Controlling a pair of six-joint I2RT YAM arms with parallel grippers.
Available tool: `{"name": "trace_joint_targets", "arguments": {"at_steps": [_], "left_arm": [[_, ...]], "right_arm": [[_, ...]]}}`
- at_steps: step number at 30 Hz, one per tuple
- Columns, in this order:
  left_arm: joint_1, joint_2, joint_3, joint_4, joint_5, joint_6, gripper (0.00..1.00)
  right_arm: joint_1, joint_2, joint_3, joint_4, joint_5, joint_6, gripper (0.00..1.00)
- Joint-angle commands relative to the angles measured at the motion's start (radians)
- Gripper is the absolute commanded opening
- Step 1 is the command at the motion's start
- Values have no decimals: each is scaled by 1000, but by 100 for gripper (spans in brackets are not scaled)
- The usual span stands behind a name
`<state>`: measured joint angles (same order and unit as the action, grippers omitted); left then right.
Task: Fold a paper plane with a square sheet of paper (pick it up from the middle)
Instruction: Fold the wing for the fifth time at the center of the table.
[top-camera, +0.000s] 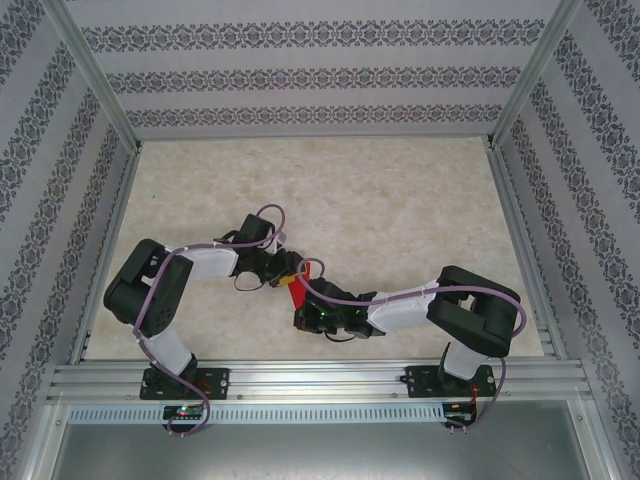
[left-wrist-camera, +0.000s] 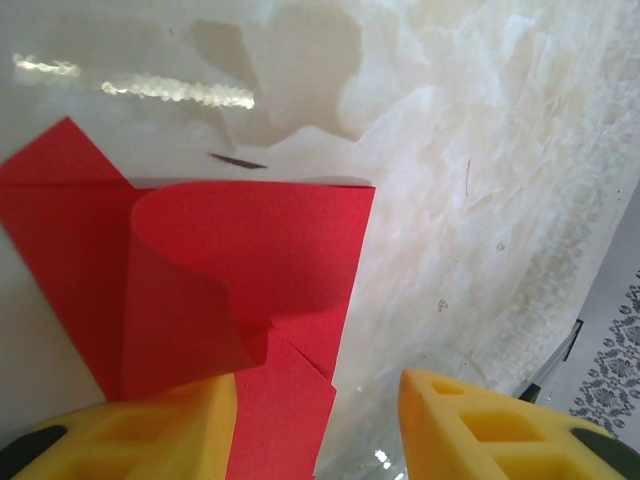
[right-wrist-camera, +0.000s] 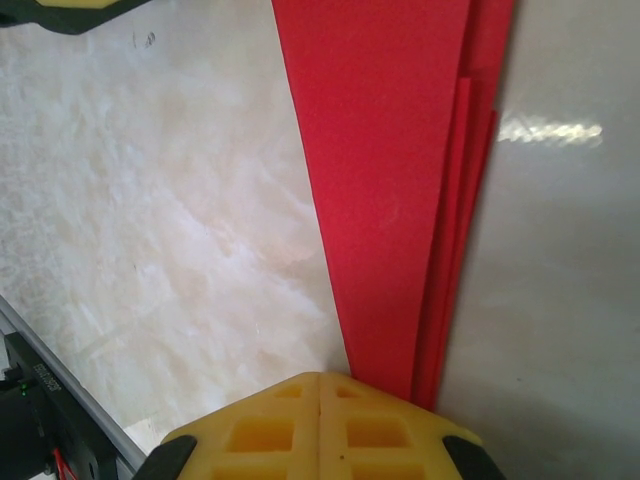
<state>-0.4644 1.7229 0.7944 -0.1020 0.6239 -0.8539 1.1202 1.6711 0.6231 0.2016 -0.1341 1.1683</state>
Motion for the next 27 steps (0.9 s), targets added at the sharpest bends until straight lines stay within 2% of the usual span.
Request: {"name": "trace_joint_targets", "arguments": {"at_steps": [1,10,16,22,27], "left_arm": [[51,42,48,55,-73,72,48],[60,51,103,45,-13,123,50],[60,7,111,47,65,143,55],[61,-95,134,-46,33,189,61],[59,-175,98,-87,19,203,59]], "right_arm": [[3,18,-63,-179,-58,-5,0],[-6,18,-78,-179,-79,-18,0],[-22,0,-81,-199,-60,-19,0],[-37,-11,-77,-212,-49,-27,0],[-46,8,-68,-208,-63,-51,0]]}}
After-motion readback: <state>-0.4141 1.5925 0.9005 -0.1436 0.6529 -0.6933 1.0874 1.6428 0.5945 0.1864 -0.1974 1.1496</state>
